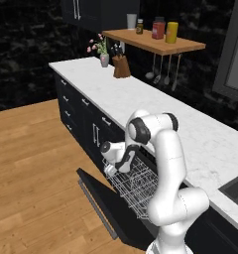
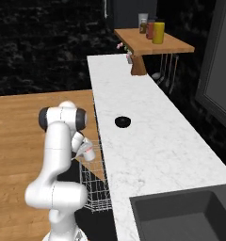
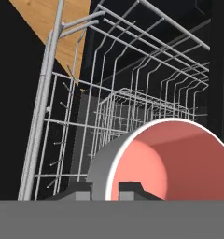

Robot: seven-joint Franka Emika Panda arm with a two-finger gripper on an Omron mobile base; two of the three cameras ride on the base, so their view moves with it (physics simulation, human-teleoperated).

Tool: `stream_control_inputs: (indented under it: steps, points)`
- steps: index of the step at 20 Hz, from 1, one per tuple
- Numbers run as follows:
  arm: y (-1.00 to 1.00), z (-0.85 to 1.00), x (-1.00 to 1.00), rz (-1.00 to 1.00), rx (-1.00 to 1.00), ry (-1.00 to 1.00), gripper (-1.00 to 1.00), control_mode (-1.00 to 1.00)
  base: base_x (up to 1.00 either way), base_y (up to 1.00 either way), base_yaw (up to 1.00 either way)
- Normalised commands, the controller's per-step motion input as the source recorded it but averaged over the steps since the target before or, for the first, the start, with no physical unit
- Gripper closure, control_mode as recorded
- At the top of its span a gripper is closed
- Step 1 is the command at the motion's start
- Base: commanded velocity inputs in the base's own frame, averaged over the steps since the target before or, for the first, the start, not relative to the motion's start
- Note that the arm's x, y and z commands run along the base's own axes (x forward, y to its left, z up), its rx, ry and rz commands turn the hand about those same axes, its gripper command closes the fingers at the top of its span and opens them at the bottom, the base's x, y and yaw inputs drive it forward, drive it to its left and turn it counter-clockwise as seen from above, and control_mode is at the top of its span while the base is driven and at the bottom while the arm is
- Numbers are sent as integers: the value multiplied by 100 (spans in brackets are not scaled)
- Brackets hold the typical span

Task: Pick up the cup and bowl from the counter, place them in the dishwasher, and close the dishwasher door.

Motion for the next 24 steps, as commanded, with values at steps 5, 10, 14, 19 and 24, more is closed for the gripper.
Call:
stream_control_inputs:
  steps: [5,10,14,19,24]
  points:
    - [-3,-29,19,0,0,0,100,-100,0,0,0]
    - [-3,-32,24,0,0,0,100,-100,0,0,0]
    - [0,-35,31,0,0,0,100,-100,0,0,0]
    - [0,-38,31,0,0,1,100,-100,0,0,0]
    - [0,-29,8,1,0,2,-100,-100,0,0,0]
